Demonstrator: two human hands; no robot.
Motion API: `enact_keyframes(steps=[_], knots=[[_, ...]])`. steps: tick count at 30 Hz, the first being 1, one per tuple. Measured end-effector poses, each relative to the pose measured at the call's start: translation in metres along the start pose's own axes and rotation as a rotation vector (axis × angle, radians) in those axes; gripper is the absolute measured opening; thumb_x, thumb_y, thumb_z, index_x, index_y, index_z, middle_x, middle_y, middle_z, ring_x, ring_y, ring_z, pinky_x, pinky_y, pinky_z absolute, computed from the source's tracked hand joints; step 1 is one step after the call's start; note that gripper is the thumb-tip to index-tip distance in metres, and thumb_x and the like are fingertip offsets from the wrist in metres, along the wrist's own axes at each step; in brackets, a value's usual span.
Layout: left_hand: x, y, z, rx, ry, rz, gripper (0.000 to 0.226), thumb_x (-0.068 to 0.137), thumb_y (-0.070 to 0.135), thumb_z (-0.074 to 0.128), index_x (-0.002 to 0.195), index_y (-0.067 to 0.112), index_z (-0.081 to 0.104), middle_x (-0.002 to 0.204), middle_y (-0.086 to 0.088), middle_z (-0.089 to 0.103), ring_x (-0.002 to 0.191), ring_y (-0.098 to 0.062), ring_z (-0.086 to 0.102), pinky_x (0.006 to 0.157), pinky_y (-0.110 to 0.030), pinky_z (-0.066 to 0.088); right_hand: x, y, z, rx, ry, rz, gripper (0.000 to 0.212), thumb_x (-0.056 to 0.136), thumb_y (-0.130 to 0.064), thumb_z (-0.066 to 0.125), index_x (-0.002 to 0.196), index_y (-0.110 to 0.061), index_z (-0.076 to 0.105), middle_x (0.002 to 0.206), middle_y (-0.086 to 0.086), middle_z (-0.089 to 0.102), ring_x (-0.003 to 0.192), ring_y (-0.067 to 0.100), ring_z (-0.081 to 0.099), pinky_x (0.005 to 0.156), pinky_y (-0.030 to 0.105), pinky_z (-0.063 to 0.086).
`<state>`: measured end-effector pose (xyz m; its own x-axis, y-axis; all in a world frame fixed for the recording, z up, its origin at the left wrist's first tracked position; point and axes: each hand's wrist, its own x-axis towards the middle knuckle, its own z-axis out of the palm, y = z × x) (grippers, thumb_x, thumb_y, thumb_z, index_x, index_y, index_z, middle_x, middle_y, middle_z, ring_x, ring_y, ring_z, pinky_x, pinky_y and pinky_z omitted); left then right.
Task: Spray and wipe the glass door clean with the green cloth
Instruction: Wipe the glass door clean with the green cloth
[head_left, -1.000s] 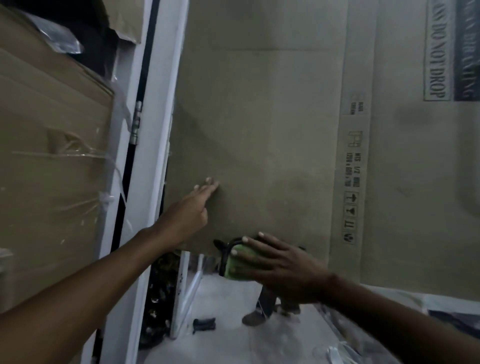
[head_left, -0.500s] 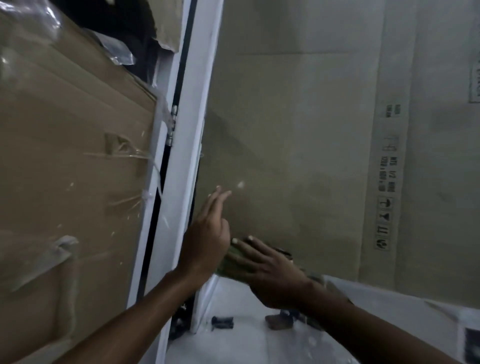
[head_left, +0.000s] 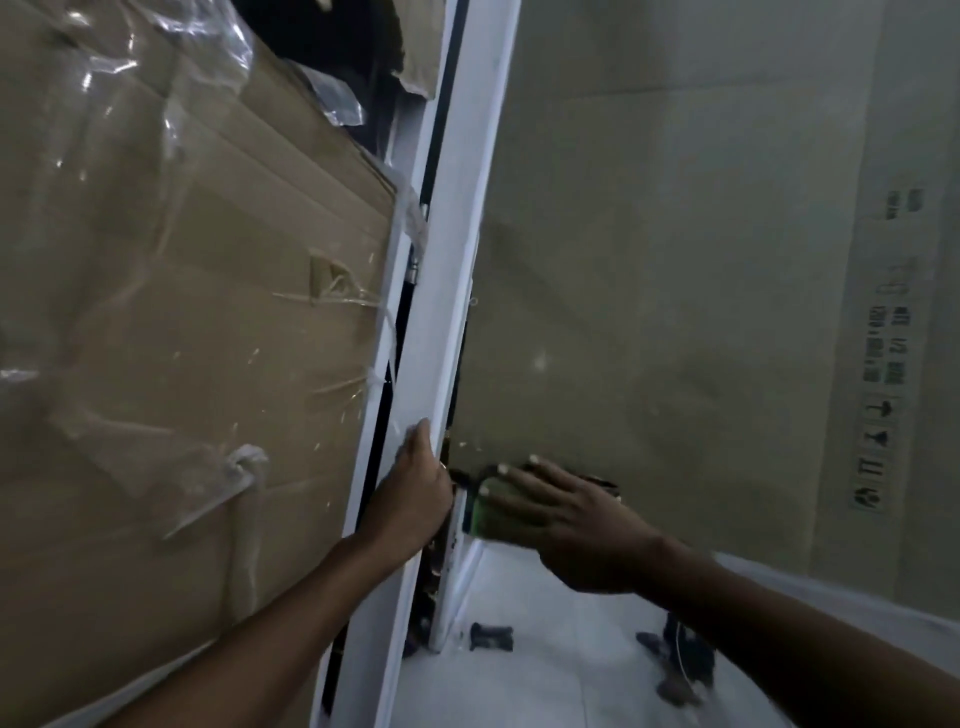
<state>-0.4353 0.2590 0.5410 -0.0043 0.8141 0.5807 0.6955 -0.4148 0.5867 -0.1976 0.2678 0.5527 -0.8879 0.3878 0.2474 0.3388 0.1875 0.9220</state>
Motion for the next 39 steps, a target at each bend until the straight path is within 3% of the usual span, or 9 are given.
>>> enact_keyframes(steps=[3,8,14,19,21,23,29,33,39], knots=[[0.0,-0.002,-0.005,-0.096,-0.007,-0.038,0.068,0.102,0.011,0.041,0.158,0.014,0.003,0.141,-0.025,0.051,0.124,-0.04,0.054,0.103,-0.044,0.046,0.009,0.029,-0.003,-0.056,-0.024,-0.036,0.072,0.087,-0.023,0.053,0.155,-0.036,0.036,0.167,0.001,0.026,0.155,0.03,0.022,0.126,0.052,0.007],[0.003,-0.009,0.0,-0.036,0.005,-0.04,0.07,0.102,0.011,0.039,0.158,0.01,-0.003,0.131,-0.029,0.057,0.109,-0.038,0.061,0.081,-0.031,0.045,0.055,0.045,-0.027,0.067,0.142,0.718,0.07,0.087,-0.024,0.035,0.157,-0.026,0.036,0.166,0.01,0.028,0.155,0.039,0.018,0.122,0.064,0.017],[-0.003,-0.017,-0.003,-0.076,-0.014,0.032,0.068,0.102,0.008,0.039,0.159,0.014,0.001,0.07,-0.008,0.056,0.053,-0.019,0.048,0.045,-0.029,0.027,0.068,-0.028,0.006,0.116,0.012,0.318,0.069,0.089,-0.027,0.028,0.158,-0.024,0.033,0.167,0.009,0.023,0.155,0.038,0.017,0.122,0.062,0.021],[-0.005,-0.022,0.0,-0.077,-0.031,0.071,0.073,0.1,0.005,0.042,0.159,0.016,0.001,0.137,-0.029,0.05,0.087,-0.029,0.063,0.067,-0.025,0.049,0.046,-0.007,0.008,0.037,-0.076,-0.033,0.066,0.09,-0.028,0.052,0.154,-0.037,0.038,0.167,0.001,0.023,0.156,0.031,0.016,0.125,0.057,0.007],[-0.009,-0.024,0.004,0.037,-0.054,0.155,0.073,0.098,0.002,0.043,0.159,0.012,0.003,0.165,-0.016,0.015,0.142,-0.032,0.037,0.112,-0.036,0.036,0.049,0.016,-0.003,0.037,-0.057,0.148,0.067,0.091,-0.027,0.042,0.156,-0.038,0.032,0.168,0.001,0.018,0.156,0.031,0.013,0.125,0.06,0.006],[-0.013,-0.026,0.006,0.086,-0.069,0.174,0.073,0.098,0.0,0.042,0.159,0.011,0.003,0.167,-0.008,0.001,0.153,-0.027,0.014,0.121,-0.04,0.02,0.051,0.019,-0.013,0.082,0.013,0.425,0.069,0.092,-0.026,0.04,0.159,-0.035,0.026,0.169,0.004,0.016,0.156,0.034,0.011,0.124,0.063,0.008],[-0.025,-0.04,0.011,0.525,-0.089,0.161,0.067,0.098,0.028,0.015,0.157,0.011,-0.012,0.164,-0.011,-0.017,0.154,-0.027,-0.007,0.122,-0.057,0.014,0.038,-0.085,0.017,0.188,0.033,0.317,0.077,0.085,-0.015,0.045,0.158,-0.03,0.026,0.167,0.007,0.022,0.154,0.034,0.02,0.12,0.061,0.026],[-0.04,-0.049,0.022,0.622,-0.029,0.283,0.074,0.082,0.034,0.025,0.144,0.0,0.047,0.151,-0.025,0.041,0.136,-0.042,0.046,0.096,-0.067,0.046,0.01,-0.118,0.033,0.116,-0.096,0.017,0.068,0.087,-0.024,0.041,0.155,-0.034,0.036,0.167,0.001,0.026,0.154,0.03,0.025,0.125,0.056,0.016],[-0.044,-0.064,0.04,0.685,-0.109,0.222,0.08,0.067,0.015,0.055,0.146,0.006,0.046,0.152,-0.02,0.043,0.131,-0.038,0.054,0.094,-0.061,0.05,0.006,-0.026,0.0,0.065,0.156,0.587,0.076,0.086,-0.012,0.052,0.158,-0.029,0.034,0.166,0.007,0.027,0.155,0.035,0.019,0.123,0.064,0.013]])
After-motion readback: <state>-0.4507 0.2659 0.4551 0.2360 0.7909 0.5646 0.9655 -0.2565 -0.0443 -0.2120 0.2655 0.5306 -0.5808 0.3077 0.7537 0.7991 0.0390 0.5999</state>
